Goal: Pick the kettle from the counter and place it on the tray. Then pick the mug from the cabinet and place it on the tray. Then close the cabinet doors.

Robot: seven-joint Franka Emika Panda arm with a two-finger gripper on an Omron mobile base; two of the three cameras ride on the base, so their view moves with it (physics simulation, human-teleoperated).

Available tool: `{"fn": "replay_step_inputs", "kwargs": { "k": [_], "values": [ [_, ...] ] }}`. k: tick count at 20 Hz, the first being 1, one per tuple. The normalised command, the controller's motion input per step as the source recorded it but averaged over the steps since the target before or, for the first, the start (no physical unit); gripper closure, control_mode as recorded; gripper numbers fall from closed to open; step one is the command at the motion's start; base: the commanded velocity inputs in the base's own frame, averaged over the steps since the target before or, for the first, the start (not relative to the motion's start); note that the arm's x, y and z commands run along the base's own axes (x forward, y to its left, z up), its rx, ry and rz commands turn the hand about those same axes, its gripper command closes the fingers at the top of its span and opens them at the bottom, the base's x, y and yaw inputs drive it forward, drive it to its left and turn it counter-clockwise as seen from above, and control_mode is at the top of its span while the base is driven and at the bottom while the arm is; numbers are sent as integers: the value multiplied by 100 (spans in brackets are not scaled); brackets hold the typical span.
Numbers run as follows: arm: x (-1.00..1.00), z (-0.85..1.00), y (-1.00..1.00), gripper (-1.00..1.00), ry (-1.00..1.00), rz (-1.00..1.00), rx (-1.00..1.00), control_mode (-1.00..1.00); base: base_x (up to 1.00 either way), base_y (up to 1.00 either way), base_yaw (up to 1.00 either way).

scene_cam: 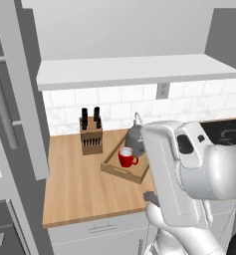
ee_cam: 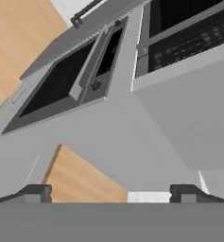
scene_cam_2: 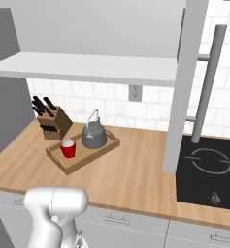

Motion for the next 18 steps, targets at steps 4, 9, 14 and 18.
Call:
{"fn": "replay_step_inputs", "kwargs": {
  "k": [4,9,14,18],
  "values": [
    [-17,19,45,-100,0,7,0,-100,0,0,0],
    [-1,24,51,-100,0,7,1,-100,0,0,0],
    [-11,13,39,-100,-1,8,5,-100,0,0,0],
    [-19,0,50,-100,-14,1,7,-100,0,0,0]
  ]
}}
